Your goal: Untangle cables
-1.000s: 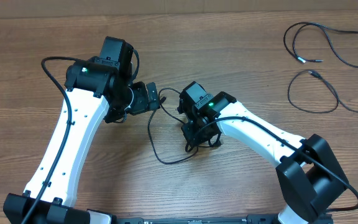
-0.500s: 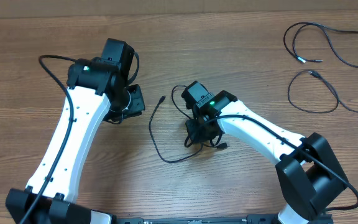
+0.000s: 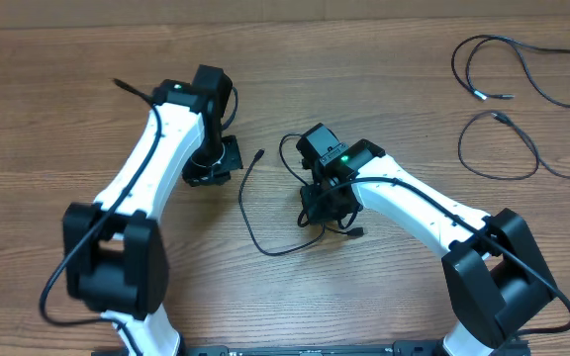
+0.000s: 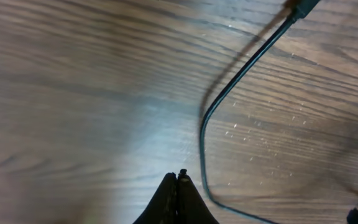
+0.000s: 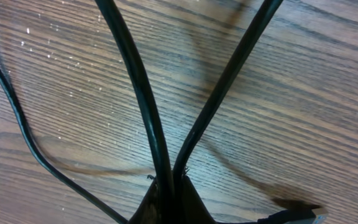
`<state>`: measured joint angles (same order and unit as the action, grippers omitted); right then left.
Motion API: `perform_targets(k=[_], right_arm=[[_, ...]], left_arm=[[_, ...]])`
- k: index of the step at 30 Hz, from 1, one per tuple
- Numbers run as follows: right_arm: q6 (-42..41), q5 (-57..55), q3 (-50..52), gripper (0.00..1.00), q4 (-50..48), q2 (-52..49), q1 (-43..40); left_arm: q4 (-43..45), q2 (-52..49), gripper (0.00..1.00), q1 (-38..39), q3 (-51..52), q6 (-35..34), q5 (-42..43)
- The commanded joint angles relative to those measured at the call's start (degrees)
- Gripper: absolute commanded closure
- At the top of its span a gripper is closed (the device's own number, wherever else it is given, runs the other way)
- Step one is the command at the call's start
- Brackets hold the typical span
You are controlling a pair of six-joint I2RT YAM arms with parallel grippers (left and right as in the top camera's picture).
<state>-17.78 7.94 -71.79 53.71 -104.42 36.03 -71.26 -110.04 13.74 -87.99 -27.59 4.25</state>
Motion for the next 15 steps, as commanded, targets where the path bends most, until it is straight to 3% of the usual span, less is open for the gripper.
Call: perform_targets(k=[1,11,15], right_arm=[[-0.24,0.98,-0.98,0.96,-0.42,-0.39,-0.15],[-0.26,1.36,-0.98,0.96,-0.55,-0.37,-0.15],[-0.26,2.47,-0.98,0.96,-0.94,-0.37,-0.15]], left_arm=[[0.74,-2.95,0.96,-0.13,0.74,2.45,2.78],[3.87,-7.72,0.96,-0.22,0.76,3.65,-1.55],[6.23,-7.74,0.96,-0.22,0.79,7.06,-1.88]])
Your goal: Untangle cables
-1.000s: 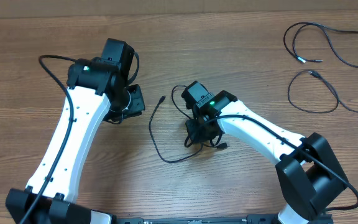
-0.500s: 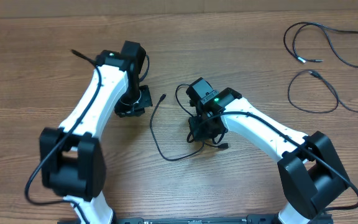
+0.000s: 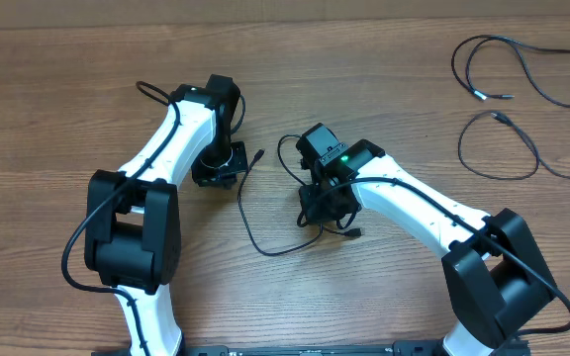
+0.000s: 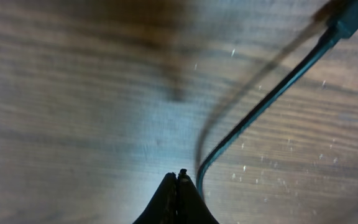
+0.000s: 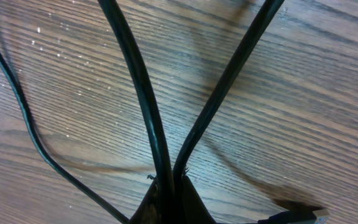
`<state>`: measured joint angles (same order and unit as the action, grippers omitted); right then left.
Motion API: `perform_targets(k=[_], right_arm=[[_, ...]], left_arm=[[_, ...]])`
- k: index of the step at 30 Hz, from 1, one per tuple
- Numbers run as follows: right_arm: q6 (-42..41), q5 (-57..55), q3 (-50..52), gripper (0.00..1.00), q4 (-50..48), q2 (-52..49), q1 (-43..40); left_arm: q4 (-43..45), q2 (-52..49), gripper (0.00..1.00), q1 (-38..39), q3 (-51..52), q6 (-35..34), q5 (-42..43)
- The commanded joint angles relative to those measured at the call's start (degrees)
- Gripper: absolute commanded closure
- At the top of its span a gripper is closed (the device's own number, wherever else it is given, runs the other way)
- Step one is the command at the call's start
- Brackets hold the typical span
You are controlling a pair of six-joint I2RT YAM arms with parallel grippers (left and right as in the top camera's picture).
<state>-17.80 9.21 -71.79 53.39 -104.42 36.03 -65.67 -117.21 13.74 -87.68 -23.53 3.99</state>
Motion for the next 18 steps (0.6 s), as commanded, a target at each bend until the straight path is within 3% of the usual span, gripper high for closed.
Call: perform_targets(k=[1,18], right_arm=[[-0.24,1.4,-0.98,0.96,-0.79,-0.39,-0.15],[-1.55,3.98,-0.98,0.96,-3.04,-0.39,-0.15]], left_arm=[[0.96,-0.57,0.96,-0.22,0.57,2.97,-1.62],[11.17,-0.66,0.96,0.28,10.82,2.75,0.55]])
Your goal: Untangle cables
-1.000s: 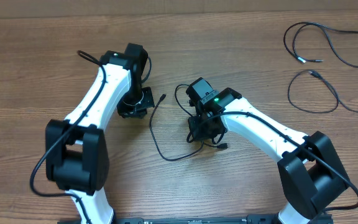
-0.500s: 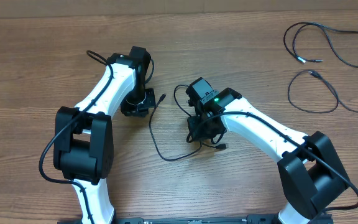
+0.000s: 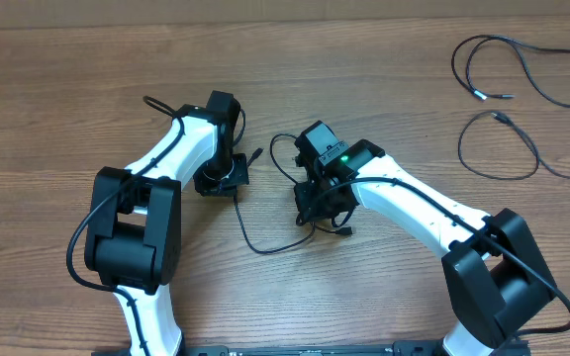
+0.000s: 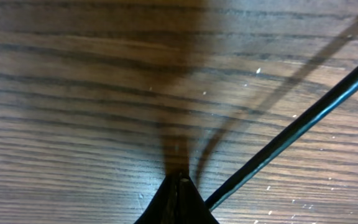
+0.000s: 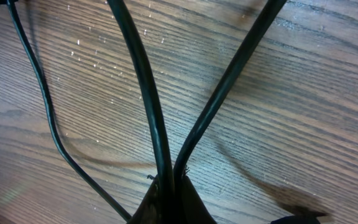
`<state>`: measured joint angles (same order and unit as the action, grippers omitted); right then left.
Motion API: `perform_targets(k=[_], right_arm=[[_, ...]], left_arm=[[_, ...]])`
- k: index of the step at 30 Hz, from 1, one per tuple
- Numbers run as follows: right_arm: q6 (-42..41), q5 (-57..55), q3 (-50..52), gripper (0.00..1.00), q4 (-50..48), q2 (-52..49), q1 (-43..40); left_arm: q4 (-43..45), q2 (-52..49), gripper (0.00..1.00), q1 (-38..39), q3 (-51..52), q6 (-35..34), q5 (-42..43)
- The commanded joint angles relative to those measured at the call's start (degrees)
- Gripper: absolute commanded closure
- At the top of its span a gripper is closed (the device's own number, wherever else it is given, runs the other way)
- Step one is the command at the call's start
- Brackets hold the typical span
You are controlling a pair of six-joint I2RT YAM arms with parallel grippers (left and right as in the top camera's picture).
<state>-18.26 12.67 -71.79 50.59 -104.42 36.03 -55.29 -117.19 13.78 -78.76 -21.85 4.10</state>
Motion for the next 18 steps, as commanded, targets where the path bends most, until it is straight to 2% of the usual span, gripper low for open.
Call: perform_targets(k=[1,3,10,18], right_arm=[[-1.09,0.52,-0.98,0.96,-0.26,-0.37,-0.15],[-1.09,0.55,-0.98,0.96,-0.37,-0.39,-0.15],[-1.31,4.63,-0.98,0.96,-2.14,-0.39,-0.15],[-1.51,7.63,-0.98,0.96,-3.28,-0.39,0.0]], left_arm=[[0.79,-0.68,0.96,0.24,1.92,1.09,0.44],[0.9,-0.68,0.96,0.26,1.9,1.09,0.94],[4.2,-0.68,0.96,0.81,1.9,2.56,12.98],[5.44,-0.68,0.96,2.51,1.9,0.46,13.51]])
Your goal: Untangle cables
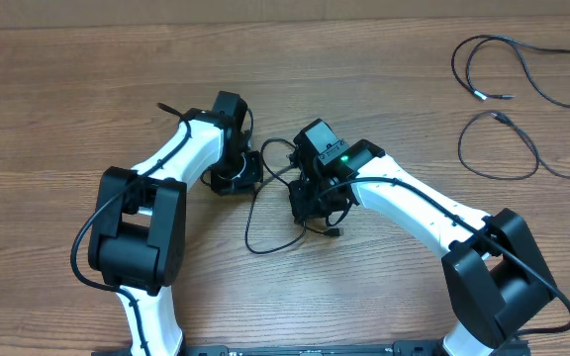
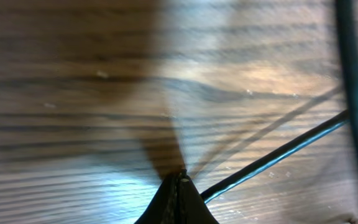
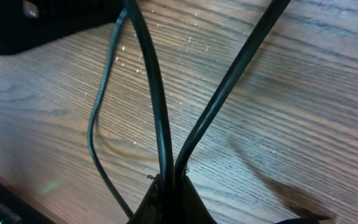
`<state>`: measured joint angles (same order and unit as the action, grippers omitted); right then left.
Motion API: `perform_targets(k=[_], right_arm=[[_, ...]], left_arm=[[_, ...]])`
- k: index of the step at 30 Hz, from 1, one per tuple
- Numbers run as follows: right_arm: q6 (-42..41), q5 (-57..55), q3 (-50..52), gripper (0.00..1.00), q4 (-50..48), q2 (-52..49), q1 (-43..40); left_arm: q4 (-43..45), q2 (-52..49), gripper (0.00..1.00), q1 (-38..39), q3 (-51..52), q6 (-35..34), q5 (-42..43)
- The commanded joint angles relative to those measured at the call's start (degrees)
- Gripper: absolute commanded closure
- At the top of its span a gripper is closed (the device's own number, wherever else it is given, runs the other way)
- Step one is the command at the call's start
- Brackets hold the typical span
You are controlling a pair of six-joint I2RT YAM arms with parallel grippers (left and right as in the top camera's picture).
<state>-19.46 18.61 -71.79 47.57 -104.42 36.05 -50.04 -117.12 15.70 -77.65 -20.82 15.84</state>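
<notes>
A thin black cable (image 1: 247, 231) lies curled on the wooden table (image 1: 57, 89) between my two grippers. My right gripper (image 3: 169, 178) is shut on two strands of it, which fan upward from the jaws; a third strand (image 3: 96, 121) bends past on the left. My left gripper (image 1: 236, 175) stands just left of the cable's upper loop (image 1: 268, 144). In the left wrist view its jaws (image 2: 180, 177) are shut with nothing between them, and the cable (image 2: 278, 152) runs slantwise just right of the tips. The cable's plug end is hidden.
Two more black cables lie loose at the far right of the table, one looped near the back edge (image 1: 508, 61) and one below it (image 1: 511, 150). The two arms' wrists are close together at the table's middle.
My left gripper has moved right, closer to the right gripper. The right gripper has shifted slightly left with the cable, whose lower loop is now tighter and whose free end sits by the left gripper.
My left gripper, shut, started well left of the cable's free end and stood nearer to it at each moment. The right gripper held two strands throughout, edging left. The long slack strand has drawn into a tighter curl between the grippers.
</notes>
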Motion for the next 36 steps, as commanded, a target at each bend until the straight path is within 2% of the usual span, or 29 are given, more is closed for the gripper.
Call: perform_targets(k=[1,9,23,25,27,32,36], right_arm=[[-0.28,1.68,-0.98,0.96,-0.11,-0.39,-0.02],[-0.28,1.66,0.11,0.96,2.16,-0.39,0.31],[-6.1,1.66,7.04,0.91,-2.56,-0.48,3.96],[-6.1,1.64,7.67,0.96,-2.75,-0.5,3.96],[-6.67,1.6,7.72,0.96,-2.56,-0.5,3.96],[-10.78,0.37,7.72,0.96,-2.38,-0.5,3.96],[-10.71,0.35,7.72,0.96,-1.84,-0.5,3.96]], left_arm=[[0.22,-0.74,0.96,0.66,0.79,-0.96,1.77],[0.2,-0.74,0.96,0.74,0.79,-1.05,1.77],[-0.76,-0.74,0.95,0.83,0.79,-1.01,1.81],[-1.55,-0.72,0.96,0.83,0.76,-1.01,1.92],[-1.75,-0.72,0.96,0.7,0.72,-1.03,2.47],[-1.73,-0.46,0.96,-0.17,-0.13,-0.85,8.48],[-1.53,-0.39,0.96,-0.68,-1.25,3.98,16.83]])
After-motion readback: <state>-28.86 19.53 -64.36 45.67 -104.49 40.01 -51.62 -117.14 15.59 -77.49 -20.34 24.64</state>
